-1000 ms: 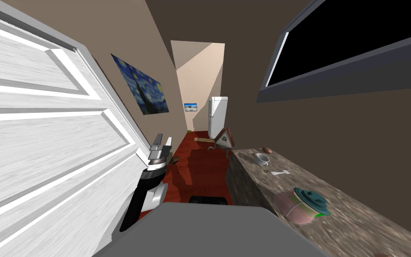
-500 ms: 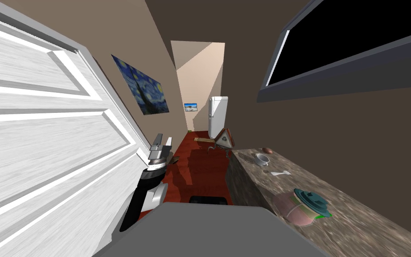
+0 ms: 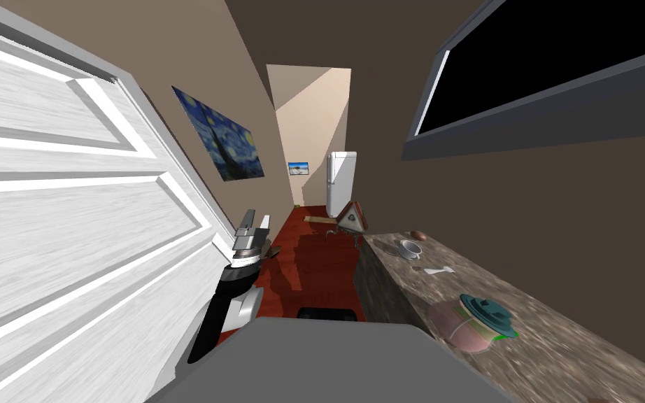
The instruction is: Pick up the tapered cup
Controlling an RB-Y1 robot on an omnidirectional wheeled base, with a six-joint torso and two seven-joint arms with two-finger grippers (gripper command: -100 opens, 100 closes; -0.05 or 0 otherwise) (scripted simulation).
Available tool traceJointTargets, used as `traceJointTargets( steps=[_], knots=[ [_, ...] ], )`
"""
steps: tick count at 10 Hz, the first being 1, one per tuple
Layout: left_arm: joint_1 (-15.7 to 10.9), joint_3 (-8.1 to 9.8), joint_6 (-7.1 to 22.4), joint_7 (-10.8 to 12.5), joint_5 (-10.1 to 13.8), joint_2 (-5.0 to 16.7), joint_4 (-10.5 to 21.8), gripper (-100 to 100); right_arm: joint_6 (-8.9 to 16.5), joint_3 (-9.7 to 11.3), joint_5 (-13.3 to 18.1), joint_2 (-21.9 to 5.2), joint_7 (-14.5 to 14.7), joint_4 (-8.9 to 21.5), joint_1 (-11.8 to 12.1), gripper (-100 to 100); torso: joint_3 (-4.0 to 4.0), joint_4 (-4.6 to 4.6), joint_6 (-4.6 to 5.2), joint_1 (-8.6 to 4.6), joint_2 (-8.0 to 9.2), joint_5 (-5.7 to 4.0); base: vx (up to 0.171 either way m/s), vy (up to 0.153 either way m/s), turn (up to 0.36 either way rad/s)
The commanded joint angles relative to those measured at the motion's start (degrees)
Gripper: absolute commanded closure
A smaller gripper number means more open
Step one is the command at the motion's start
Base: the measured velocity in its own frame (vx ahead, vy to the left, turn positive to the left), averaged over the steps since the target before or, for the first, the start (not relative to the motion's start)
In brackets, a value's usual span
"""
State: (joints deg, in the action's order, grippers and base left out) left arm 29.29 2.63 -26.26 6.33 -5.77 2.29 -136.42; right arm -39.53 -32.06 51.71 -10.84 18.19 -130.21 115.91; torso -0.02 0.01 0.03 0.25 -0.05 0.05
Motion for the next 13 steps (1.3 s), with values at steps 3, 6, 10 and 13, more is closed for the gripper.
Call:
traceJointTargets(
  steps=[3,6,10,13],
  knots=[
    [0.0,-0.01,0.0,0.0,0.0,0.0,0.0,0,0.29,-2.8,0.89,-0.28,-1.8,1.03,2.77,-100,-0.16,-0.07,-0.01,0.25,-0.25,0.07,0.092,0.092,-0.136],
    [0.0,0.0,0.0,0.0,0.0,0.0,0.0,0,0.45,-4.35,1.57,-0.65,-2.84,1.71,3.94,-100,-0.05,-0.03,-0.02,0.06,-0.07,0.02,0.043,0.051,-0.08],
    [-0.01,0.0,0.0,0.0,0.0,0.0,0.0,0,0.81,-6.0,2.4,-1.1,-4.03,2.6,4.89,-100,-0.04,-0.02,-0.02,0.03,-0.05,0.02,0.037,0.051,-0.066],
    [-0.02,0.0,0.0,0.0,0.0,0.01,0.0,0,1.06,-5.49,4.29,-2.2,-3.55,2.0,5.6,-100,0.0,-0.01,-0.07,-0.28,0.04,-0.04,-0.002,-0.045,0.054]
  ],
)
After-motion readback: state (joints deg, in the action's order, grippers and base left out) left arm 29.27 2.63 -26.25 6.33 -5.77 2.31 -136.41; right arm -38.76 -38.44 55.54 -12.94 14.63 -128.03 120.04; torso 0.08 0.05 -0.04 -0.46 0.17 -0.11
